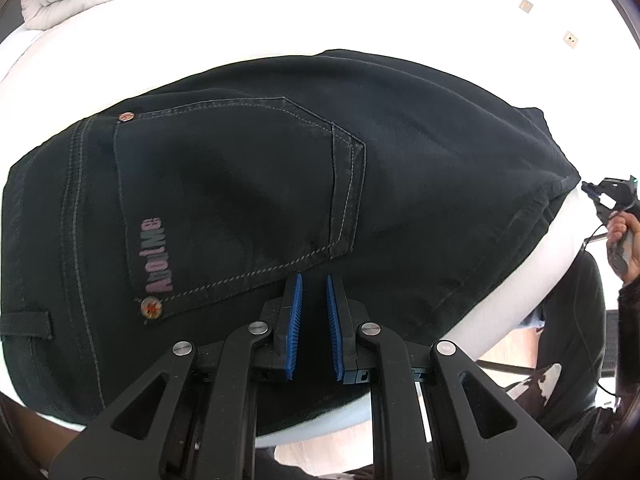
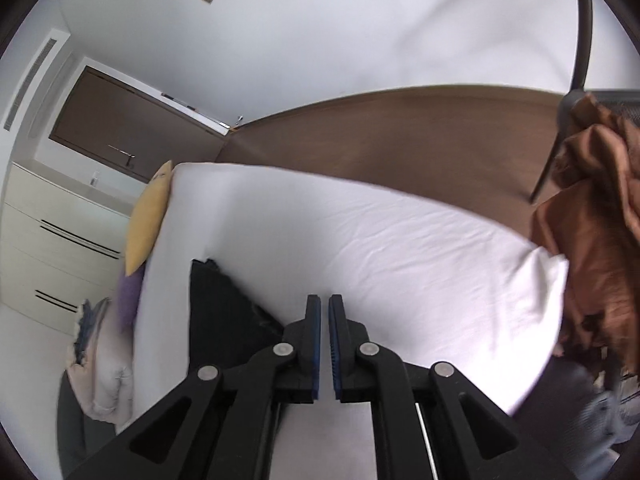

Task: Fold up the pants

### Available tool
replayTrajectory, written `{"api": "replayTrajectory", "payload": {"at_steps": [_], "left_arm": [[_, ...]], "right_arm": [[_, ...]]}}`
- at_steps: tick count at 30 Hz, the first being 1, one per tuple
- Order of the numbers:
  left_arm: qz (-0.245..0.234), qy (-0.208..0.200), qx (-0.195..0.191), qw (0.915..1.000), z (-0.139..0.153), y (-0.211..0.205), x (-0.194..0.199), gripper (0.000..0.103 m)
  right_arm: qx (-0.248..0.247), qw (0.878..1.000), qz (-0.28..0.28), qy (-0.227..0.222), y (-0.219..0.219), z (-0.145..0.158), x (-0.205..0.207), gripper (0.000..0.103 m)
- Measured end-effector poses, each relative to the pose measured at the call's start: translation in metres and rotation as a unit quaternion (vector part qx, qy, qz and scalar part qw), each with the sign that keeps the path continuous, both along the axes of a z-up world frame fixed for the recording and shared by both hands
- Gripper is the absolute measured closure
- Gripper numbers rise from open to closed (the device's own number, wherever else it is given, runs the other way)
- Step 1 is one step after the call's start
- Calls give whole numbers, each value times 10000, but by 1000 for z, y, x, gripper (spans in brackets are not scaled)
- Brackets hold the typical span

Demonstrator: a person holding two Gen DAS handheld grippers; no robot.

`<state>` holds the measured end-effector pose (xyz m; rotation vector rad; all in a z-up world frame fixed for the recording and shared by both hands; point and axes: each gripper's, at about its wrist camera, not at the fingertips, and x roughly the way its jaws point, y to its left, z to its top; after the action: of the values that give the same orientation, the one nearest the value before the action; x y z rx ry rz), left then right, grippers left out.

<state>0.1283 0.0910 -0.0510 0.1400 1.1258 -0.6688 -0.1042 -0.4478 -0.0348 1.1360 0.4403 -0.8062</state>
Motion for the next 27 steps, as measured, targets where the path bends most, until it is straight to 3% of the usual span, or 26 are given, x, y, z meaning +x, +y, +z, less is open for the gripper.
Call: {"api": "replayTrajectory", "payload": {"at_steps": [1, 3, 4, 5, 6, 9, 11, 13, 15, 17, 24, 25, 26, 27], "left_arm": [[4, -23, 20, 10000, 1, 2, -2, 90], [16, -75, 54, 10000, 4, 2, -7, 90], [27, -101, 73, 9999, 4, 2, -9, 90], [57, -125, 79, 9999, 5, 2, -12, 90], [87, -138, 62, 9998, 5, 4, -13, 90], [136, -100, -18, 9999, 5, 8, -15, 90], [136, -74, -50, 9999, 5, 12, -15, 90], [177, -51, -84, 9998, 5, 16, -14, 90], [235, 14, -210, 9995, 4, 21, -10, 90], [271, 49, -296, 9992, 1, 24, -8, 90], [273, 47, -350, 9990, -2, 24, -6, 90], [269, 47, -350, 9990, -3, 24, -7, 90], [257, 46, -348, 9991, -4, 24, -7, 90], [246, 47, -333, 9991, -4, 24, -8, 90]], "right_arm": [[-112, 9996, 252, 19, 7, 10, 7, 95], [-258, 9950, 957, -125, 32, 32, 26, 79], [-246, 9890, 1420, -343, 51, 40, 40, 49], [-229, 9803, 1878, -565, 75, 46, 55, 29], [-220, 9704, 2313, -660, 100, 49, 72, 27], [152, 9377, 3387, -755, 160, 38, 123, 31], [667, 9238, 3690, -778, 182, 21, 149, 46], [979, 9108, 3972, -552, 203, 4, 171, 52], [976, 9065, 4097, -291, 216, -5, 181, 52], [1272, 9017, 4127, -229, 222, -19, 184, 52], [1437, 9069, 3949, -301, 228, -32, 193, 59], [1443, 9077, 3929, -285, 229, -35, 201, 71], [1438, 9092, 3900, -227, 228, -37, 202, 93], [1453, 9098, 3884, -189, 225, -41, 200, 96]]}}
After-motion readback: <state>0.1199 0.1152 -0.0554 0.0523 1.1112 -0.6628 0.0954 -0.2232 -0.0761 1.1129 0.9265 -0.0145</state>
